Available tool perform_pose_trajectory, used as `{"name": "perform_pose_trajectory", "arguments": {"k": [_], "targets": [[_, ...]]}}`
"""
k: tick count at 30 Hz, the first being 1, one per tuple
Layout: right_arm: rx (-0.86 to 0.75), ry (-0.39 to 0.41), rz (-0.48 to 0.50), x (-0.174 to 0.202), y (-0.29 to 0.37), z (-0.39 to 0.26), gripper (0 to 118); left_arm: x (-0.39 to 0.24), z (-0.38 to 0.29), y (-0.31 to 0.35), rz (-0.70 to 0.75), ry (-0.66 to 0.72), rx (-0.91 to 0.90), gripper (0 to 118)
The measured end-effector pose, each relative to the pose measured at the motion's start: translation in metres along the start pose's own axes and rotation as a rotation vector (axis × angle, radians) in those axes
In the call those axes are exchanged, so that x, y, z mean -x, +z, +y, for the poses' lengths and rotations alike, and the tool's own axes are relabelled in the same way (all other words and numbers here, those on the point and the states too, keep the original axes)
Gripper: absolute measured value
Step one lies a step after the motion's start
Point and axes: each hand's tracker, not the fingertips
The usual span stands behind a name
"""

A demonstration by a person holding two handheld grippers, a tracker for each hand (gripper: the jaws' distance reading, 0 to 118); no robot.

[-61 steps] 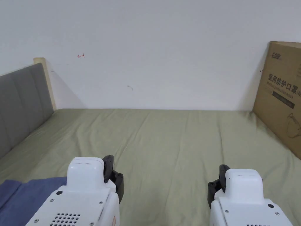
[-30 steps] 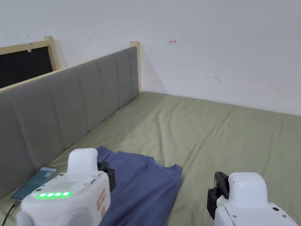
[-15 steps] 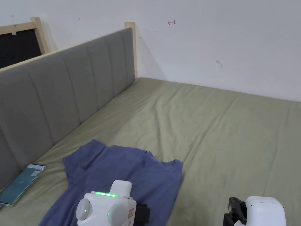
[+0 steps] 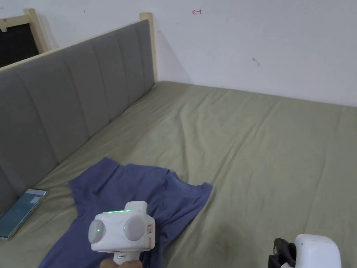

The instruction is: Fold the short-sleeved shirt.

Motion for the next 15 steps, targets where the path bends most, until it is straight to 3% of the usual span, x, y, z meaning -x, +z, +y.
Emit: {"name": "perform_pose_trajectory", "arguments": {"k": [3, 6, 10, 13, 15], "targets": [[-0.002, 0.021, -0.027, -0.007, 0.004, 0.000, 0, -0.006, 0.004, 0.013, -0.059, 0.028, -0.008, 4], [-0.017, -0.030, -0.053, -0.024, 0.011, 0.005, 0, -0.019, 0.012, 0.028, -0.231, 0.098, -0.023, 4], [-0.069, -0.070, -0.135, -0.053, 0.028, 0.014, 0, -0.079, 0.028, 0.046, -0.236, -0.062, -0.057, 4], [-0.111, -0.103, -0.197, -0.077, 0.050, 0.021, 0, -0.138, 0.037, 0.060, -0.423, -0.084, -0.075, 4], [-0.139, -0.127, -0.249, -0.095, 0.066, 0.024, 0, -0.193, 0.035, 0.073, -0.510, -0.184, -0.092, 4]]}}
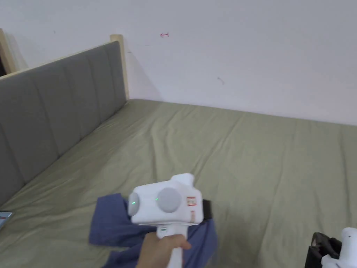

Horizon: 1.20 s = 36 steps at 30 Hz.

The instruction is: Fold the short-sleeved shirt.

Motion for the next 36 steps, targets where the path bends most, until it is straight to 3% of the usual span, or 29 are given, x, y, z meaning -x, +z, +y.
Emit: {"name": "perform_pose_trajectory", "arguments": {"k": [2, 6, 9, 12, 15, 16, 17, 19, 20, 21, 27, 28, 30, 31, 34, 36], "targets": [[-0.020, -0.010, -0.053, -0.020, 0.010, 0.006, 0, -0.057, 0.003, -0.013, -0.038, -0.096, 0.006, 4], [-0.082, -0.053, -0.173, -0.063, 0.037, 0.018, 0, -0.161, -0.020, -0.041, -0.287, -0.207, 0.059, 4], [-0.111, -0.094, -0.244, -0.091, 0.054, 0.022, 0, -0.213, -0.058, -0.063, -0.344, -0.324, 0.112, 4], [-0.107, -0.123, -0.276, -0.114, 0.062, 0.016, 0, -0.235, -0.105, -0.102, -0.336, -0.375, 0.242, 4], [-0.065, -0.127, -0.295, -0.125, 0.059, 0.005, 0, -0.234, -0.141, -0.136, -0.221, -0.438, 0.340, 6], [-0.044, -0.122, -0.295, -0.127, 0.058, 0.001, 0, -0.229, -0.150, -0.143, -0.190, -0.474, 0.350, 16], [-0.037, -0.119, -0.290, -0.128, 0.057, -0.002, 0, -0.227, -0.155, -0.146, -0.173, -0.484, 0.357, 36], [-0.010, -0.112, -0.279, -0.127, 0.053, -0.008, 0, -0.222, -0.155, -0.145, -0.156, -0.478, 0.383, 105], [-0.001, -0.110, -0.274, -0.125, 0.051, -0.010, 0, -0.218, -0.150, -0.141, -0.165, -0.468, 0.381, 116], [0.007, -0.108, -0.269, -0.123, 0.048, -0.011, 0, -0.214, -0.146, -0.134, -0.166, -0.459, 0.368, 116], [0.015, -0.085, -0.214, -0.103, 0.042, -0.010, 0, -0.169, -0.108, -0.070, -0.162, -0.324, 0.182, 107], [0.015, -0.081, -0.201, -0.100, 0.042, -0.010, 0, -0.156, -0.106, -0.062, -0.148, -0.292, 0.165, 84], [0.019, -0.081, -0.175, -0.092, 0.039, -0.012, 0, -0.130, -0.114, -0.051, -0.068, -0.244, 0.181, 7], [0.026, -0.081, -0.160, -0.089, 0.037, -0.014, 0, -0.119, -0.120, -0.046, -0.034, -0.244, 0.174, 0], [0.044, -0.069, -0.123, -0.078, 0.032, -0.019, 0, -0.079, -0.126, -0.025, -0.001, -0.255, 0.195, 0], [0.063, -0.055, -0.112, -0.072, 0.026, -0.022, 0, -0.049, -0.120, -0.004, 0.073, -0.173, 0.145, 0]]}}
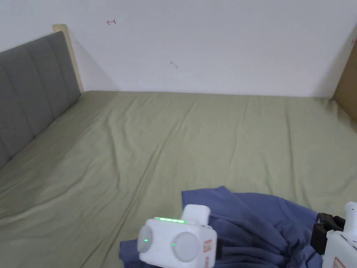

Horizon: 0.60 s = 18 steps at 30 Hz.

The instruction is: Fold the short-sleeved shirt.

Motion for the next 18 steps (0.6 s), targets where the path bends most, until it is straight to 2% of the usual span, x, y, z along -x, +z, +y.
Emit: {"name": "perform_pose_trajectory", "arguments": {"k": [1, 2, 4, 5, 8, 11, 13, 14, 15, 16, 17, 18], "targets": [[0.010, 0.004, 0.006, 0.002, -0.003, -0.001, 0, 0.015, 0.003, 0.006, 0.020, 0.037, -0.021, 10], [0.021, 0.007, 0.013, 0.004, -0.006, -0.002, 0, 0.034, 0.008, 0.013, 0.041, 0.082, -0.020, 32], [0.028, 0.012, 0.027, 0.008, -0.009, -0.004, 0, 0.067, 0.019, 0.018, 0.122, 0.118, 0.000, 104], [0.033, 0.016, 0.032, 0.010, -0.010, -0.004, 0, 0.086, 0.021, 0.017, 0.182, 0.135, 0.004, 112], [0.046, 0.033, 0.044, 0.014, -0.014, -0.006, 0, 0.136, 0.028, 0.003, 0.301, 0.224, 0.099, 103], [0.067, 0.043, 0.047, 0.016, -0.019, -0.010, 0, 0.172, 0.025, -0.021, 0.233, 0.345, 0.190, 90], [0.086, 0.050, 0.052, 0.016, -0.023, -0.012, 0, 0.181, 0.018, -0.034, 0.227, 0.398, 0.181, 88], [0.105, 0.052, 0.058, 0.015, -0.025, -0.013, 0, 0.182, 0.018, -0.036, 0.213, 0.404, 0.170, 84], [0.139, 0.039, 0.076, 0.013, -0.029, -0.014, 0, 0.176, 0.020, -0.031, 0.245, 0.389, 0.157, 68], [0.159, 0.020, 0.093, 0.012, -0.032, -0.017, 0, 0.161, 0.019, -0.027, 0.303, 0.344, 0.144, 38], [0.162, 0.006, 0.085, 0.010, -0.035, -0.019, 0, 0.156, 0.019, -0.026, 0.387, 0.235, 0.145, 22], [0.170, 0.002, 0.079, 0.009, -0.038, -0.022, 0, 0.154, 0.018, -0.027, 0.405, 0.198, 0.137, 13]]}}
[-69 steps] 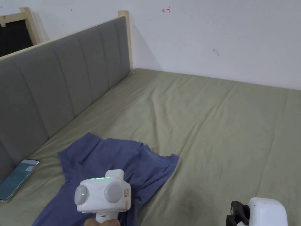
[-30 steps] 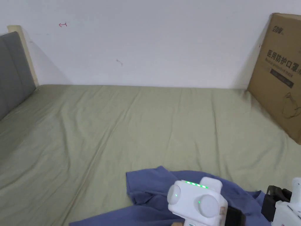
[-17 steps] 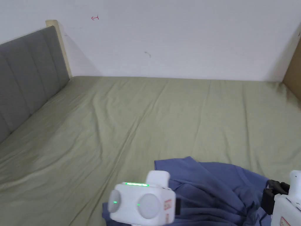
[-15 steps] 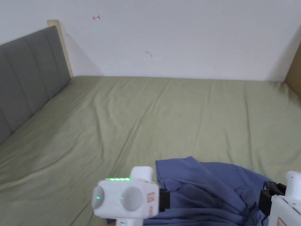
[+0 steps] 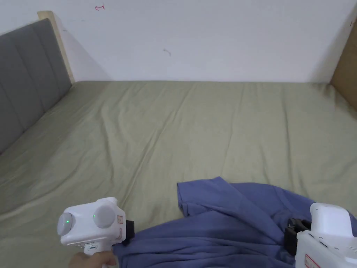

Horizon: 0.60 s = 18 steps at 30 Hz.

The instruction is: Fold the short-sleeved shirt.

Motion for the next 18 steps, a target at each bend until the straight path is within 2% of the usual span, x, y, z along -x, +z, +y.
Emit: {"name": "perform_pose_trajectory", "arguments": {"k": [3, 5, 8, 14, 17, 18], "targets": [[0.026, 0.006, 0.002, -0.002, -0.004, -0.002, 0, 0.000, -0.004, 0.006, -0.007, 0.038, 0.001, 7], [0.028, 0.013, 0.015, -0.006, -0.003, -0.001, 0, 0.010, -0.004, 0.010, -0.093, 0.139, -0.008, 2], [0.032, -0.040, 0.111, -0.019, -0.005, 0.018, 0, 0.023, -0.005, 0.025, -0.139, 0.153, -0.035, 1], [-0.028, -0.011, 0.118, -0.036, -0.038, 0.091, 0, 0.018, 0.009, 0.081, -0.174, 0.038, -0.189, 1], [-0.041, 0.006, 0.227, -0.029, -0.061, 0.131, 0, 0.020, 0.014, 0.096, -0.197, 0.058, -0.216, 1], [-0.043, 0.023, 0.274, -0.022, -0.073, 0.142, 7, 0.020, 0.017, 0.098, -0.199, 0.062, -0.219, 1]]}}
